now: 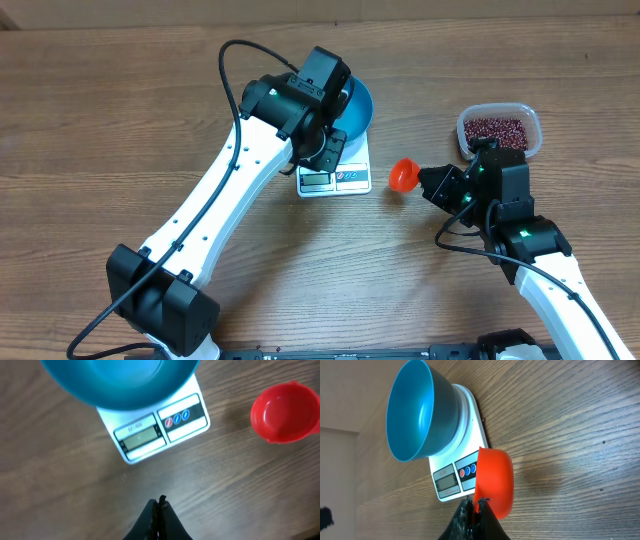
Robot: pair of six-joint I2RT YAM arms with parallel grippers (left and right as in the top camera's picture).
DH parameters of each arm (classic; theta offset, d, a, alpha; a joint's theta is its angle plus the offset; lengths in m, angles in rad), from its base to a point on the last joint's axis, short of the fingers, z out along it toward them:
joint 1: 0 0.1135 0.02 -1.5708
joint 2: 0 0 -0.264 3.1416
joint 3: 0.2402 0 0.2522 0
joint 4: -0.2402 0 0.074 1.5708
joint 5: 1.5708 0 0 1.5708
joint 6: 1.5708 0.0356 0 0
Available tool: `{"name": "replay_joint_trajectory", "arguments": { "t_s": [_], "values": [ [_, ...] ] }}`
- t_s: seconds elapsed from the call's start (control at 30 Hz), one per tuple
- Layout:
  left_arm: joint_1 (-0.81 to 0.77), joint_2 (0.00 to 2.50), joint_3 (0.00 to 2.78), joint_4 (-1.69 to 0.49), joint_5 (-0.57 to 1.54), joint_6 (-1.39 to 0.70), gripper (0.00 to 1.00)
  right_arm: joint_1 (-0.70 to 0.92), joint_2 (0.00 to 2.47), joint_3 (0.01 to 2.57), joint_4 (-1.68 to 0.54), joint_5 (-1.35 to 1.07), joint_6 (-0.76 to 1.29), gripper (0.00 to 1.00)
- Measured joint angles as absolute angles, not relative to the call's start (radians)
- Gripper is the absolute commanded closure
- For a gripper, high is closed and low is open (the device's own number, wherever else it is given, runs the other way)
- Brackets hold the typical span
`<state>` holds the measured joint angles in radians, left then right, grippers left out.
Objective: Scoop item into bowl and weigh 150g on scale
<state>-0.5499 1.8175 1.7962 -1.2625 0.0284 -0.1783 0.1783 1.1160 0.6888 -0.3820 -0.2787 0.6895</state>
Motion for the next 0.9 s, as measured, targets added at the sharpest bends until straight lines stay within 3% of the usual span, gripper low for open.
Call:
{"name": "replay_joint_trajectory", "arguments": {
  "t_s": [0.27, 0.9],
  "values": [
    [-0.55, 1.818, 1.774, -1.151, 0.018, -0.008, 0.96, 0.177, 1.116, 0.689, -0.383, -0.273, 0.683, 0.96],
    [-0.603, 1.818, 1.294, -0.625, 0.049, 0.033, 0.96, 0.177, 1.116, 0.689, -0.381, -0.273, 0.68, 0.96]
  ]
}}
